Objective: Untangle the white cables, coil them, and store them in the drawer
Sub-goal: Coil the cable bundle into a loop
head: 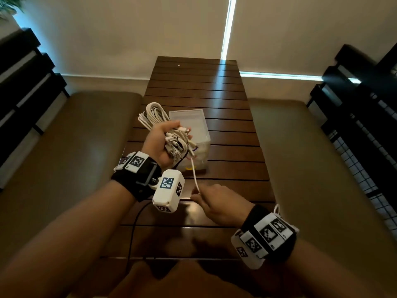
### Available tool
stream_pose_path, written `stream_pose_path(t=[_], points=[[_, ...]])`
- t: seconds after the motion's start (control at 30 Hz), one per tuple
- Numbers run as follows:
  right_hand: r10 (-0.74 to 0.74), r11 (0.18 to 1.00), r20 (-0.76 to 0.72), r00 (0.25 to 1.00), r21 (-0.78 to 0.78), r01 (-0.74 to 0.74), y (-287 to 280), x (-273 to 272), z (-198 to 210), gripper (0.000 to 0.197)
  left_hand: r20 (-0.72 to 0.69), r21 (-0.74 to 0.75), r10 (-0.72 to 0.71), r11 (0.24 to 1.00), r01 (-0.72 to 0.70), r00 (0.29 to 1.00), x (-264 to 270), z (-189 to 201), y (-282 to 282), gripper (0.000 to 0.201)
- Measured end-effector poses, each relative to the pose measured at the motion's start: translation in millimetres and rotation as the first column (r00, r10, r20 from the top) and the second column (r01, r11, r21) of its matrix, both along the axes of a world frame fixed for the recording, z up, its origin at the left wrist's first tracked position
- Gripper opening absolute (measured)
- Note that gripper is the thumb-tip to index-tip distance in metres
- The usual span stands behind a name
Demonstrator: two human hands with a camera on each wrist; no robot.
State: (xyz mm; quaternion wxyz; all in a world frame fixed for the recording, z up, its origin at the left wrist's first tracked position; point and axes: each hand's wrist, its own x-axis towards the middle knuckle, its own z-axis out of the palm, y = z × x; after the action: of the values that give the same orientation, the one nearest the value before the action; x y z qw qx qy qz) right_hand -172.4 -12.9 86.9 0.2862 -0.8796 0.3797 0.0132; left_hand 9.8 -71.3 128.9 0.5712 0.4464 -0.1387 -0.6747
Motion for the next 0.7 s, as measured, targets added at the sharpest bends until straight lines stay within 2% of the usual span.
stream_pose_path(t=[0.07, 0.17, 0.3, 0.37, 0.43, 0.5, 0.63, 0.7], points=[[0.059, 0.988, 0.044, 0.997, -0.144, -0.052, -1, 0, 24, 0.027, 0.092, 0.045, -0.003, 0.999, -0.001, 0.996, 4, -5, 1, 0.021], [0.075, 0.951, 0.268, 0.960, -0.309, 0.012, -16, -3, 61, 0.021, 0.279, 0.055, -0.102, 0.994, 0.091, 0.955, 4, -13, 10, 0.022], [0.024, 0.942, 0.392, 0.920, -0.316, 0.110, -52, -5, 82, 0.012, 0.429, -0.013, -0.284, 0.947, 0.320, 0.858, -7, -13, 25, 0.033], [-0.001, 0.947, 0.403, 0.915, -0.294, 0.130, -63, -5, 84, 0.009, 0.392, -0.003, -0.356, 0.922, 0.388, 0.848, -9, -15, 30, 0.026], [-0.008, 0.951, 0.426, 0.905, -0.276, 0.138, -68, -5, 84, 0.008, 0.274, -0.021, -0.448, 0.882, 0.471, 0.851, -9, -20, 33, 0.022], [-0.033, 0.961, 0.493, 0.869, -0.223, 0.163, -71, -5, 84, 0.006, 0.149, -0.056, -0.535, 0.835, 0.547, 0.831, -10, -24, 34, 0.026], [-0.106, 0.965, 0.567, 0.817, -0.140, 0.223, -80, -3, 82, 0.002, -0.056, -0.117, -0.535, 0.842, 0.526, 0.843, -18, -32, 33, 0.043], [-0.121, 0.963, 0.570, 0.813, -0.130, 0.235, -83, -3, 79, 0.004, -0.025, -0.118, -0.554, 0.828, 0.548, 0.832, -22, -32, 34, 0.045]])
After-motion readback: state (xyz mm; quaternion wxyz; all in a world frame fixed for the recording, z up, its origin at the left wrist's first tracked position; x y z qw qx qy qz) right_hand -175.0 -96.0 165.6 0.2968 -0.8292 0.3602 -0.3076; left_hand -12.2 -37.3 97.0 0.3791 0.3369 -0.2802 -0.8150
